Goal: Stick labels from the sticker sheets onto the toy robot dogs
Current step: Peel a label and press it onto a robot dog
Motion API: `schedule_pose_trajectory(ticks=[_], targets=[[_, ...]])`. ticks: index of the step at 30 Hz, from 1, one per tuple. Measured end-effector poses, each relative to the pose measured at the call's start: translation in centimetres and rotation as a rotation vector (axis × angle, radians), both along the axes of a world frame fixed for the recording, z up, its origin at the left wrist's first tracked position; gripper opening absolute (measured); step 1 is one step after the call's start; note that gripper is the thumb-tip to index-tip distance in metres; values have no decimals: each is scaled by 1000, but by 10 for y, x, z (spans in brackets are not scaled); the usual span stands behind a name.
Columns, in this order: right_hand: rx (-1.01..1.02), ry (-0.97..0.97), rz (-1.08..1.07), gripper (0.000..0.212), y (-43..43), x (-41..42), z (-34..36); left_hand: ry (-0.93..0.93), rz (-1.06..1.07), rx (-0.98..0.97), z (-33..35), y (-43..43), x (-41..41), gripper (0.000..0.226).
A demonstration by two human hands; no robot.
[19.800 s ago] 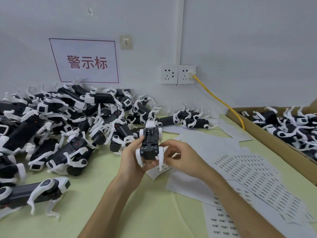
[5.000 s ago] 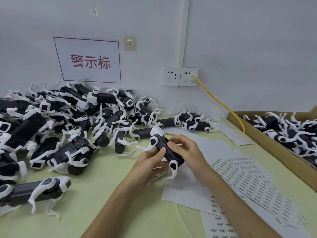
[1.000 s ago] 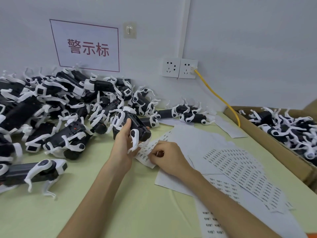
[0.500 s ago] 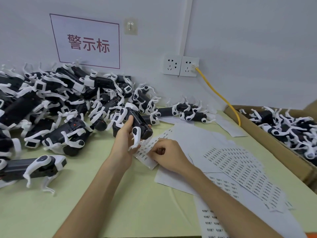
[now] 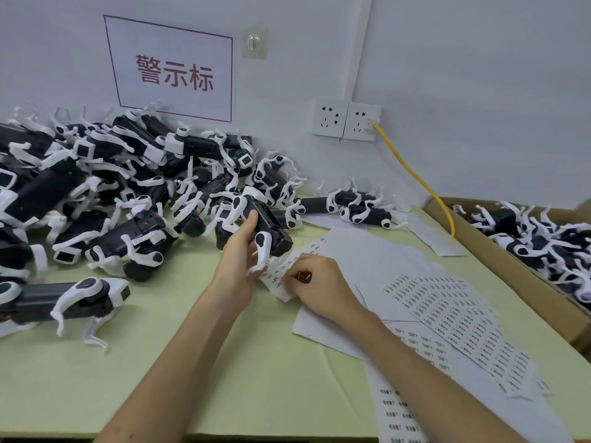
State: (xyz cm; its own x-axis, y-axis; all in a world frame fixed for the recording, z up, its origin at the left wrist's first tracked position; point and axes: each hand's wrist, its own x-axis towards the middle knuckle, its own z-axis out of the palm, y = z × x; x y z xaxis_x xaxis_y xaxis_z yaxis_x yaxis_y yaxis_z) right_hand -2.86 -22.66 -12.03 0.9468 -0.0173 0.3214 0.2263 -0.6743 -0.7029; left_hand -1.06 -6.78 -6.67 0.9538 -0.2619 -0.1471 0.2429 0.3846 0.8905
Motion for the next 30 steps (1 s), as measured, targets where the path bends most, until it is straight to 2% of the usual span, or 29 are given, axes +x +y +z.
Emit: schedule_pose_trajectory(ticks=[22,30], targets=[[33,62,-39,10,0,-1,7,-24,-3,7,1,-1,-3,51],[54,79,-119,17,5,-1,6,-28,-1,22,2,-1,-4,52]])
